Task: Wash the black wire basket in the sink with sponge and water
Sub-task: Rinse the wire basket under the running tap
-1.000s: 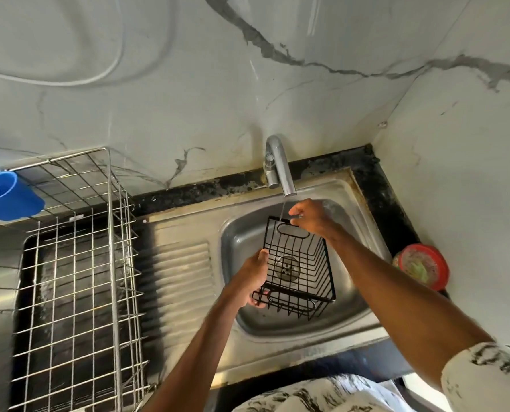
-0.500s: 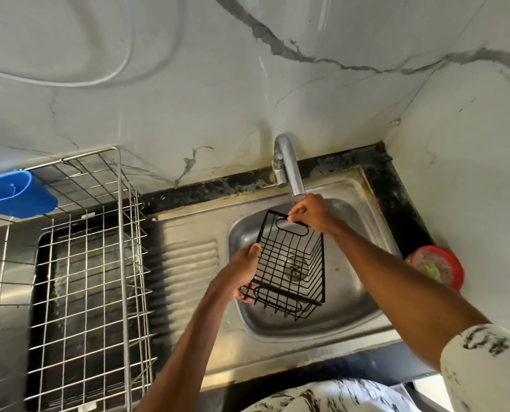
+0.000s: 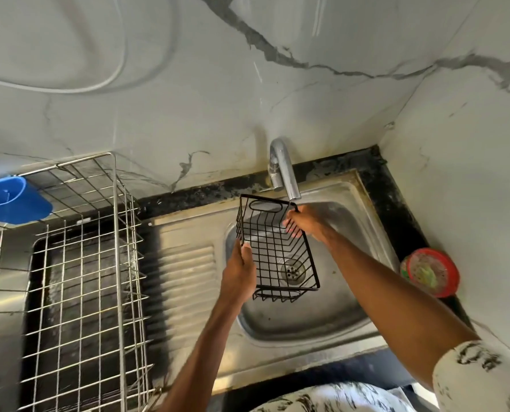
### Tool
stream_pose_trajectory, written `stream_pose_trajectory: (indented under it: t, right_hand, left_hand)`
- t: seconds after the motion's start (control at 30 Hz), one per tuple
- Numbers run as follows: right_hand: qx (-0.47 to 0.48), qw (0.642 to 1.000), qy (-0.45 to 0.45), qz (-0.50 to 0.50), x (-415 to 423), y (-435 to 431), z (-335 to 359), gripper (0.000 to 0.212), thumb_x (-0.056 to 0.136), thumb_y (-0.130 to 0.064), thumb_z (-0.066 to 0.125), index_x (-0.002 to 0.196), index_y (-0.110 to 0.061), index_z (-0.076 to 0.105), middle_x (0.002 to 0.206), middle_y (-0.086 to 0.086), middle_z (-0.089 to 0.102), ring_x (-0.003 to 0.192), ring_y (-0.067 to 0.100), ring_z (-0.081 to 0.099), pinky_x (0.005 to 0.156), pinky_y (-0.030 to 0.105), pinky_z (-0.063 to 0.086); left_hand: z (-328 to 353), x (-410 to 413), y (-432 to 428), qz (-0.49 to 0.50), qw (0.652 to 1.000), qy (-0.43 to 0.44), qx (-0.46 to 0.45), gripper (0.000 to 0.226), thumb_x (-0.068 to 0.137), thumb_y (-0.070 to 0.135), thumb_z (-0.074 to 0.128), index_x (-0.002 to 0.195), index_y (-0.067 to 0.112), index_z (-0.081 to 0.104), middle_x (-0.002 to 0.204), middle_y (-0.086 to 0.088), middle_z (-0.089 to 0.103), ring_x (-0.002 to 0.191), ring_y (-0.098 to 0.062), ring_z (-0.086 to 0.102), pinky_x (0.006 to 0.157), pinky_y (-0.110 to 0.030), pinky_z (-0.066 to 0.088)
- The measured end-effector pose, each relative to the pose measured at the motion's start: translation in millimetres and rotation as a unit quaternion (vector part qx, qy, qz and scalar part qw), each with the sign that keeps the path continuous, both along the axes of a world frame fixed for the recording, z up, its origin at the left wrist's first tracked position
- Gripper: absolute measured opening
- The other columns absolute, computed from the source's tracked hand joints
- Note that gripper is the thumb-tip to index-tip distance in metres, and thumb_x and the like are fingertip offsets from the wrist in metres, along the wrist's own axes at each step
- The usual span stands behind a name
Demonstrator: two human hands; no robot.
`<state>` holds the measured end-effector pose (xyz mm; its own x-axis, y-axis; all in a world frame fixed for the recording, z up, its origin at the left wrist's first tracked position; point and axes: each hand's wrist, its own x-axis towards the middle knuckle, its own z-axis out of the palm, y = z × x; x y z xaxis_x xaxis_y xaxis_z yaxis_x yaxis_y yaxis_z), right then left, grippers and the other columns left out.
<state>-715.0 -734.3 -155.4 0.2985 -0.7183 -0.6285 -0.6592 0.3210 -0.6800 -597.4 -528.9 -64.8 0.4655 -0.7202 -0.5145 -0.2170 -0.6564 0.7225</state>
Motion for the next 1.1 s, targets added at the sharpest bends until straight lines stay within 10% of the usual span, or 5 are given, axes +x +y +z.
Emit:
stream_pose_trajectory:
  t: [0.27, 0.43, 0.57, 0.73, 1.1]
  right_hand:
    - [0.031, 0.995, -0.087, -0.035, 12.5, 1.8, 17.6, 0.031, 0.108, -0.014, 0.041, 0.116, 0.007, 0.062, 0.112, 0.023, 0.070, 0.090, 0.039, 0.074, 0.064, 0.039, 0.063]
    - [0.060, 0.993, -0.097, 0.010, 29.1, 3.2, 26.9, 0.032, 0.108, -0.020, 0.044, 0.116, 0.003, 0.065, 0.106, 0.022, 0.073, 0.085, 0.033, 0.075, 0.062, 0.035, 0.062]
    - [0.025, 0.990, -0.111, -0.082, 33.9, 4.6, 32.3, 0.025, 0.102, -0.020, 0.058, 0.104, 0.005, 0.065, 0.099, 0.027, 0.073, 0.082, 0.038, 0.074, 0.071, 0.047, 0.063]
    - [-0.149, 0.987, -0.029, -0.060, 7.0, 5.7, 36.4, 0.005, 0.091, -0.006, 0.072, 0.096, -0.006, 0.073, 0.087, 0.007, 0.074, 0.065, 0.008, 0.070, 0.067, 0.024, 0.062]
    - [0.192, 0.941, -0.272, -0.061, -5.8, -0.5, 34.3, 0.039, 0.108, -0.020, 0.039, 0.133, 0.004, 0.057, 0.129, 0.019, 0.066, 0.120, 0.029, 0.065, 0.106, 0.040, 0.050]
  left_hand:
    - [-17.6, 6.4, -5.5, 0.025, 0.993, 0.108, 0.047, 0.116, 0.067, 0.104, 0.039, 0.161, 0.041, 0.014, 0.171, -0.005, 0.022, 0.152, -0.032, 0.032, 0.118, -0.065, 0.032]
    - [-5.4, 19.8, -40.3, 0.090, 0.987, 0.129, -0.013, 0.045, 0.096, 0.058, 0.061, 0.118, 0.018, 0.063, 0.086, 0.008, 0.052, 0.089, -0.016, 0.057, 0.073, -0.031, 0.049]
    - [-22.7, 36.0, -43.8, 0.072, 0.997, 0.021, -0.003, 0.052, 0.090, 0.063, 0.065, 0.063, 0.020, 0.055, 0.055, 0.005, 0.050, 0.049, -0.014, 0.047, 0.055, -0.030, 0.045]
    - [-26.6, 40.5, -39.4, 0.038, 0.997, -0.073, 0.006, 0.054, 0.091, 0.060, 0.066, 0.058, 0.018, 0.056, 0.048, 0.006, 0.050, 0.036, -0.008, 0.043, 0.050, -0.022, 0.043]
    - [-8.1, 22.5, -46.8, -0.011, 0.992, -0.129, -0.009, 0.060, 0.069, 0.077, 0.055, 0.075, 0.018, 0.066, 0.061, 0.008, 0.066, 0.052, -0.007, 0.062, 0.048, -0.017, 0.037]
